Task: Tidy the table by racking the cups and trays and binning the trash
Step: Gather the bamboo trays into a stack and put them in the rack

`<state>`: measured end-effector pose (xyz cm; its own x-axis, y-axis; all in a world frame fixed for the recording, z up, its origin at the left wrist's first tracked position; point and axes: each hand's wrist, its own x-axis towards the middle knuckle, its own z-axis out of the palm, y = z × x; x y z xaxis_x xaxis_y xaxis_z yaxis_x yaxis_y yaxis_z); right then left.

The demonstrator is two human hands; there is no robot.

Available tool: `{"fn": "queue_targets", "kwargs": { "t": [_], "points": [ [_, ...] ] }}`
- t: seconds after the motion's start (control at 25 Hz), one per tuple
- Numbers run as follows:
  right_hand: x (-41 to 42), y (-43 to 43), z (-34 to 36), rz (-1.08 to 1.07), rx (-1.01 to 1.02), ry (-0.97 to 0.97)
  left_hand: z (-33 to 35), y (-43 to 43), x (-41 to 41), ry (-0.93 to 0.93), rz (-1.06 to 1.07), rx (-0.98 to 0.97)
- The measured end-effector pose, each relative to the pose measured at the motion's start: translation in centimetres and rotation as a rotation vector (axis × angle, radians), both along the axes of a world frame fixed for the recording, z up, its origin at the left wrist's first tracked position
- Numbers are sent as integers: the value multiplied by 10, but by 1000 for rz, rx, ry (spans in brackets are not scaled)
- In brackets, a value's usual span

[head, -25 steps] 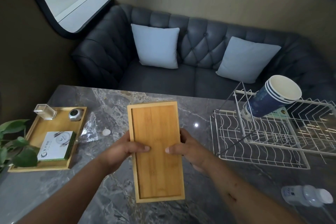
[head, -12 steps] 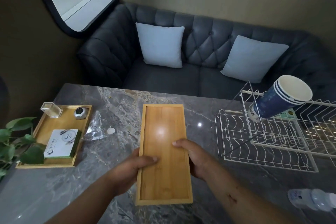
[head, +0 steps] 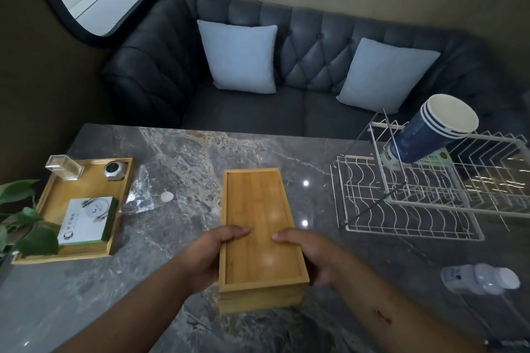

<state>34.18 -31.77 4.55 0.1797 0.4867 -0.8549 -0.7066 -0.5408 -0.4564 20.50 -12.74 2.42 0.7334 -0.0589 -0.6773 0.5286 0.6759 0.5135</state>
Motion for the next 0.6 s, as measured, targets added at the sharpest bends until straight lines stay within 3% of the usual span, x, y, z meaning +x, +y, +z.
{"fn": "queue_targets", "kwargs": {
  "t": [0.2, 0.6],
  "points": [
    [-2, -42, 16, -44, 56, 32, 11, -39, -1, 57, -28, 38],
    [-2, -118, 12, 100, -2, 37, 29, -125, -16, 104, 12, 61]
  ]
}}
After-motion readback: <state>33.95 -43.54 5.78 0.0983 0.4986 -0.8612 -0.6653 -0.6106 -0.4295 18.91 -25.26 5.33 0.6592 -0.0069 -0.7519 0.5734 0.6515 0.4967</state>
